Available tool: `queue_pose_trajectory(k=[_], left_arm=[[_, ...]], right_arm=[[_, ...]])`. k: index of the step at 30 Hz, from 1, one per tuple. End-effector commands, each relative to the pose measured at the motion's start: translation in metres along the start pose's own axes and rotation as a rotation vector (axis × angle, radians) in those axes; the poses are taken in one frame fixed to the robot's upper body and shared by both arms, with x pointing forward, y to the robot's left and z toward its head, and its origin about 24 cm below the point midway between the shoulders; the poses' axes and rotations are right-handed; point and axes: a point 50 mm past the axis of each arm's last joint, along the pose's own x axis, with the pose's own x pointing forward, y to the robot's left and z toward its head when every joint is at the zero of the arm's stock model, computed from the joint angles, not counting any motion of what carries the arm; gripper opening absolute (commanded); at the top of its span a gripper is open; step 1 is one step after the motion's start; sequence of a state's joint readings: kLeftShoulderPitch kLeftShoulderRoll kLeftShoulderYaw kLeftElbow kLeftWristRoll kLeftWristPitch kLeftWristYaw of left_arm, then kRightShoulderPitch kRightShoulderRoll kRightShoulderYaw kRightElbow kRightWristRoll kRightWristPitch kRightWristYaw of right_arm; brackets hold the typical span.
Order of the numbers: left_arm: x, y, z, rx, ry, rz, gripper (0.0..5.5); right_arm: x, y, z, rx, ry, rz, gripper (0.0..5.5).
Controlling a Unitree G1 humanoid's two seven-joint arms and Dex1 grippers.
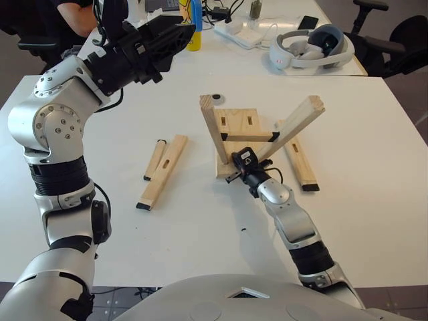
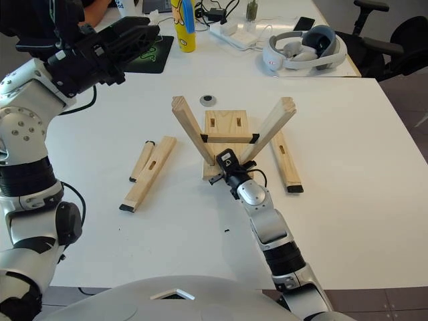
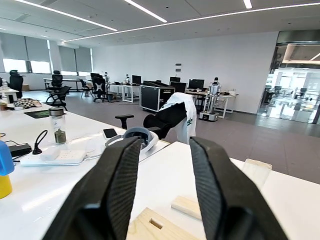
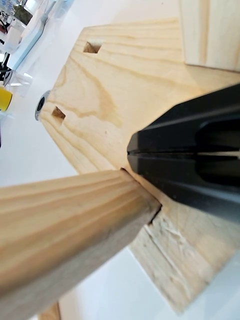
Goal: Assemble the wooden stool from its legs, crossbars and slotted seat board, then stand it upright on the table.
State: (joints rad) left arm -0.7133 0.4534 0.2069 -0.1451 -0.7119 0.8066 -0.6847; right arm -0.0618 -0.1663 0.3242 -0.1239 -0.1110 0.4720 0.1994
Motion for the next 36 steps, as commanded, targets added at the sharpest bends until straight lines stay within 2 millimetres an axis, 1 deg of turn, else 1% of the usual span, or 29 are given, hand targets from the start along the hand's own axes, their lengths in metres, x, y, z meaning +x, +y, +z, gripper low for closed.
queue_pose_trajectory(k=[1,2,3,6,7,9,12,13,15,18,22,24,25,28,30,34,36], left_arm=[[-0.002,-0.001,-0.002,-0.022,-0.007,0.007,1.03],[-0.002,0.000,-0.002,-0.030,-0.014,0.008,0.98],[-0.003,0.000,-0.003,-0.037,-0.015,0.010,0.80],[-0.004,0.002,-0.005,-0.037,-0.011,0.017,0.32],[-0.005,0.002,-0.005,-0.033,-0.010,0.020,0.28],[-0.005,0.002,-0.007,-0.057,-0.020,0.014,0.02],[-0.002,0.001,-0.008,-0.076,-0.023,-0.001,0.02],[-0.001,0.000,-0.009,-0.077,-0.019,-0.008,0.02],[0.000,0.000,-0.009,-0.076,-0.013,-0.015,0.02],[0.002,-0.001,-0.008,-0.088,-0.025,-0.026,0.02],[0.009,-0.005,-0.008,-0.117,-0.045,-0.060,0.02],[0.014,-0.012,-0.006,-0.147,-0.079,-0.089,0.02],[0.015,-0.014,-0.005,-0.155,-0.088,-0.095,0.02],[0.020,-0.028,-0.002,-0.174,-0.107,-0.145,0.02],[0.026,-0.034,0.000,-0.181,-0.109,-0.178,0.02],[0.036,-0.047,0.016,-0.163,-0.145,-0.231,0.02],[0.040,-0.050,0.020,-0.151,-0.151,-0.244,0.02]], right_arm=[[-0.022,-0.001,-0.041,0.039,0.145,-0.045,0.00],[-0.023,-0.003,-0.035,0.042,0.099,-0.064,0.00],[-0.026,-0.006,-0.029,0.057,0.042,-0.085,0.00],[-0.033,-0.009,-0.019,0.100,-0.054,-0.114,0.00],[-0.035,-0.009,-0.016,0.118,-0.078,-0.118,0.00],[-0.039,-0.007,-0.011,0.221,-0.141,-0.124,0.00],[-0.044,-0.007,-0.009,0.324,-0.200,-0.133,0.00],[-0.047,-0.008,-0.010,0.381,-0.219,-0.152,0.00],[-0.050,-0.010,-0.012,0.439,-0.237,-0.174,0.00],[-0.048,-0.011,-0.022,0.474,-0.212,-0.174,0.00],[-0.041,-0.005,-0.054,0.443,-0.057,-0.179,0.00],[-0.037,0.002,-0.065,0.425,0.014,-0.159,0.00],[-0.036,0.003,-0.067,0.421,0.026,-0.155,0.00],[-0.032,0.009,-0.074,0.412,0.066,-0.130,0.00],[-0.033,0.014,-0.076,0.420,0.077,-0.128,0.00],[-0.033,0.021,-0.077,0.428,0.099,-0.117,0.00],[-0.032,0.022,-0.078,0.427,0.105,-0.119,0.00]])
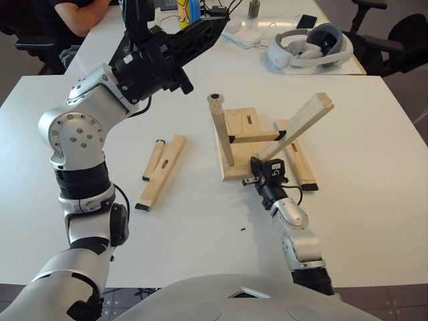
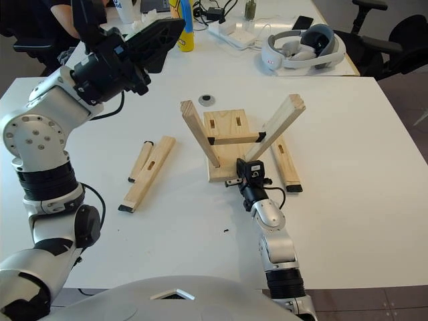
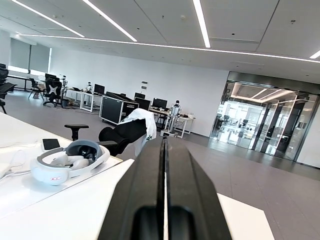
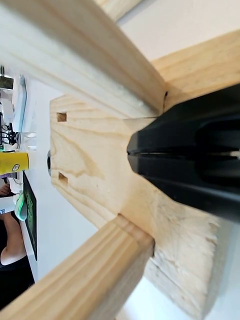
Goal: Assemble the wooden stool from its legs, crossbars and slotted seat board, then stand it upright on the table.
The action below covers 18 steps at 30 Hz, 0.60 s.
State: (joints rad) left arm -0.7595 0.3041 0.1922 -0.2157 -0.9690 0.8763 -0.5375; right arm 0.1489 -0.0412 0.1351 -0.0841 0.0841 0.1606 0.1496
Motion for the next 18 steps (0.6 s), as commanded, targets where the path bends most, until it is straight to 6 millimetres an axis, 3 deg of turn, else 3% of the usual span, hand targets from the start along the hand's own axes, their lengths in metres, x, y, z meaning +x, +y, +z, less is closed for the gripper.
queue_pose_trajectory(k=[1,7,10,14,18], left_arm=[[0.014,-0.012,0.010,0.039,-0.007,-0.055,0.02],[0.035,-0.027,0.031,0.117,-0.066,-0.113,0.02],[0.035,-0.019,0.008,0.097,0.016,-0.093,0.02],[0.004,0.005,-0.077,0.074,0.369,0.015,0.02],[-0.018,0.009,-0.120,0.034,0.560,0.045,0.02]], right_arm=[[-0.017,0.007,-0.051,0.034,0.269,-0.002,0.00],[-0.014,0.010,-0.052,0.030,0.278,0.012,0.00],[-0.013,0.011,-0.051,0.032,0.278,0.018,0.00],[-0.010,0.015,-0.050,0.028,0.278,0.039,0.00],[-0.008,0.018,-0.048,0.022,0.277,0.057,0.00]])
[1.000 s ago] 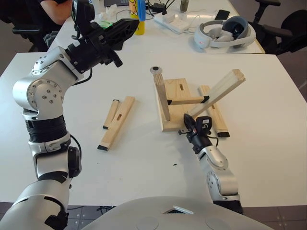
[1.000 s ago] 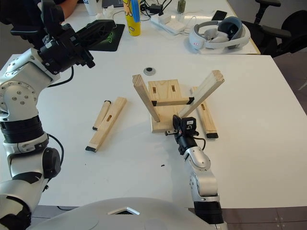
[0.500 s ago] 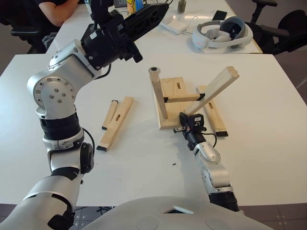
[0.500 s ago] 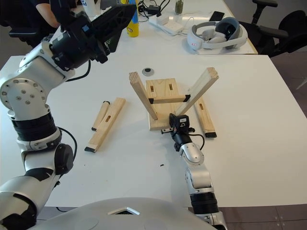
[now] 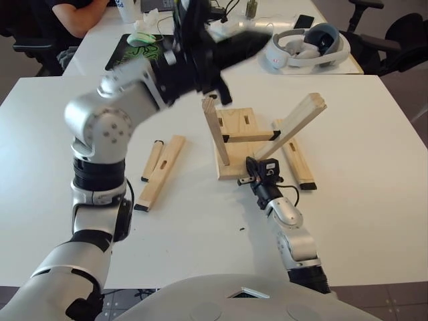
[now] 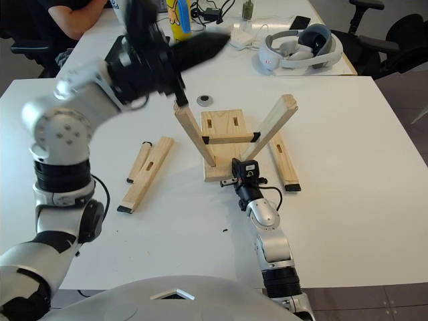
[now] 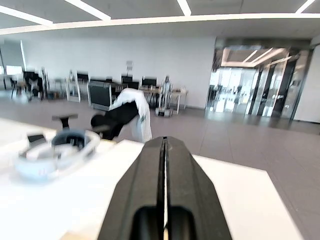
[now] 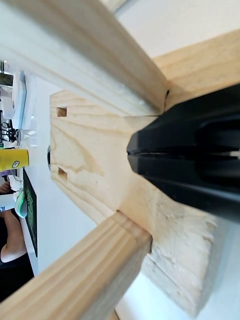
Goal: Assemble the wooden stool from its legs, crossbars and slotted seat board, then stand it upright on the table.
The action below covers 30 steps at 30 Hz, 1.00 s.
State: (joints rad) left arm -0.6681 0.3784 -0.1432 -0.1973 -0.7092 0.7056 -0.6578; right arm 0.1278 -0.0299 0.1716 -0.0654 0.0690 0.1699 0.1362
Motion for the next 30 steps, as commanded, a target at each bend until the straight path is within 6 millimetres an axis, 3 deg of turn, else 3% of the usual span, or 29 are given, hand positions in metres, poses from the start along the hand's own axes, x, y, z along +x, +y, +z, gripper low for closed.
queue_pose_trajectory(k=[1,3,5,7,8,9,13,15,17,18,20,21,22,24,25,28,30], left_arm=[[-0.008,0.001,-0.060,-0.147,0.254,0.050,0.02],[-0.005,0.002,-0.055,-0.162,0.233,0.050,0.02],[0.002,0.006,-0.029,-0.158,0.117,0.045,0.02],[0.008,0.009,0.010,-0.123,-0.046,0.041,0.02],[0.009,0.009,0.018,-0.117,-0.079,0.041,0.02],[0.006,0.012,0.039,-0.092,-0.144,0.042,0.02],[-0.010,0.019,0.093,-0.019,-0.278,0.067,0.02],[-0.022,0.020,0.135,0.025,-0.396,0.076,0.02],[-0.023,0.019,0.148,0.033,-0.423,0.072,0.02],[-0.022,0.019,0.148,0.033,-0.414,0.071,0.02],[-0.004,0.023,0.091,-0.061,-0.198,0.083,0.02],[0.000,0.023,0.075,-0.089,-0.140,0.083,0.02],[0.005,0.020,0.032,-0.166,0.035,0.086,0.02],[0.007,0.009,-0.024,-0.259,0.270,0.077,0.02],[0.007,0.003,-0.042,-0.283,0.346,0.070,0.02],[0.008,0.006,-0.054,-0.267,0.402,0.112,0.02],[0.011,0.013,-0.041,-0.241,0.349,0.143,0.02]], right_arm=[[-0.013,0.009,-0.047,0.033,0.266,0.032,0.00],[-0.014,0.008,-0.047,0.032,0.268,0.030,0.00],[-0.014,0.008,-0.048,0.030,0.272,0.027,0.00],[-0.014,0.008,-0.050,0.029,0.280,0.025,0.00],[-0.014,0.008,-0.051,0.029,0.281,0.025,0.00],[-0.014,0.007,-0.051,0.031,0.283,0.022,0.00],[-0.014,0.007,-0.051,0.031,0.284,0.020,0.00],[-0.015,0.006,-0.052,0.035,0.285,0.010,0.00],[-0.016,0.005,-0.052,0.037,0.286,0.004,0.00],[-0.016,0.005,-0.052,0.038,0.288,0.003,0.00],[-0.015,0.005,-0.052,0.038,0.288,0.004,0.00],[-0.015,0.005,-0.052,0.038,0.288,0.005,0.00],[-0.014,0.006,-0.051,0.034,0.288,0.015,0.00],[-0.012,0.008,-0.049,0.028,0.285,0.030,0.00],[-0.011,0.009,-0.048,0.027,0.284,0.034,0.00],[-0.010,0.010,-0.047,0.023,0.280,0.037,0.00],[-0.009,0.011,-0.045,0.019,0.277,0.039,0.00]])
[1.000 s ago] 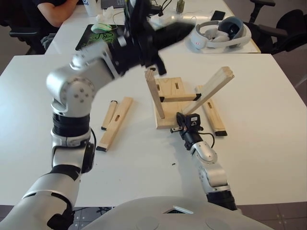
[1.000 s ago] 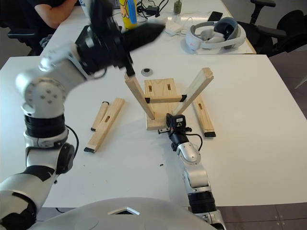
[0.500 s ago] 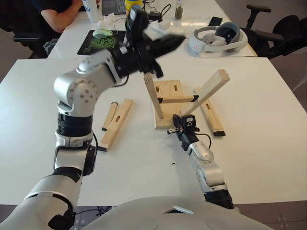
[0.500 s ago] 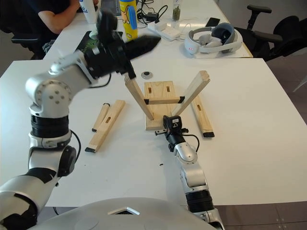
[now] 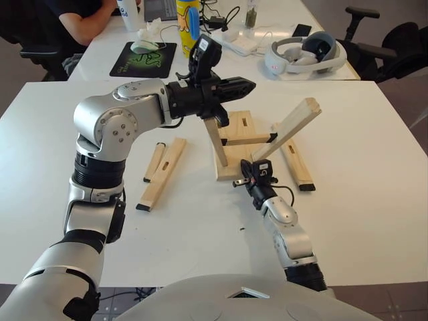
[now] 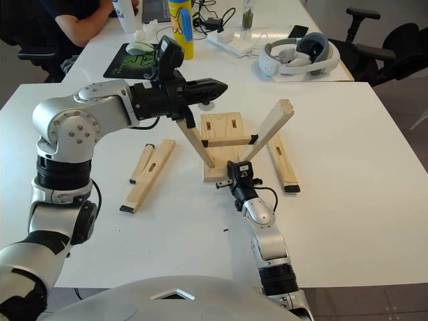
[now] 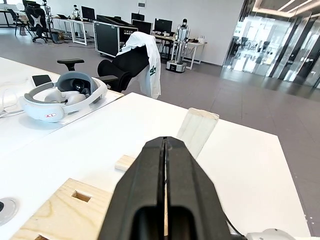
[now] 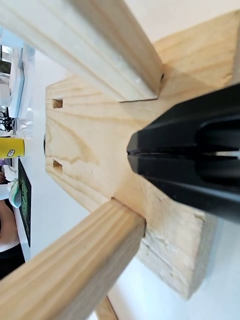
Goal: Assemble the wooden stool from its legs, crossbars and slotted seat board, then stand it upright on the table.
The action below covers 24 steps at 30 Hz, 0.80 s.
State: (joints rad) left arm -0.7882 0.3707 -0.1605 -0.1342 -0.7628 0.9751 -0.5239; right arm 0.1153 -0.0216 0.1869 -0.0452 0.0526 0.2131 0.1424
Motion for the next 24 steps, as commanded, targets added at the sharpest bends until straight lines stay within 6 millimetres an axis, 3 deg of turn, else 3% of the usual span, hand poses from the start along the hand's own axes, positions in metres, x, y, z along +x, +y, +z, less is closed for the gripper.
queue_pose_trajectory(k=[1,4,6,9,12,18,21,24], left_arm=[[0.007,0.013,-0.035,-0.110,0.137,0.073,0.02],[0.003,0.025,0.003,-0.051,-0.029,0.157,0.02],[0.001,0.030,0.017,-0.011,-0.089,0.196,0.02],[-0.016,0.041,0.048,0.089,-0.272,0.320,0.02],[-0.034,0.040,0.072,0.213,-0.433,0.411,0.02],[-0.050,0.039,0.075,0.272,-0.542,0.535,0.02],[-0.056,0.041,0.060,0.250,-0.544,0.631,0.02],[-0.066,0.031,0.037,0.248,-0.549,0.717,0.02]], right_arm=[[-0.009,0.006,-0.040,0.026,0.224,0.019,0.00],[-0.009,0.006,-0.040,0.029,0.223,0.015,0.00],[-0.009,0.006,-0.040,0.031,0.224,0.012,0.00],[-0.004,0.008,-0.040,0.022,0.240,0.013,0.00],[0.007,0.009,-0.036,0.000,0.247,0.012,0.00],[0.024,0.015,-0.027,0.006,0.234,0.009,0.00],[0.036,0.015,-0.016,0.002,0.202,-0.013,0.00],[0.038,0.014,0.013,0.018,0.030,-0.006,0.00]])
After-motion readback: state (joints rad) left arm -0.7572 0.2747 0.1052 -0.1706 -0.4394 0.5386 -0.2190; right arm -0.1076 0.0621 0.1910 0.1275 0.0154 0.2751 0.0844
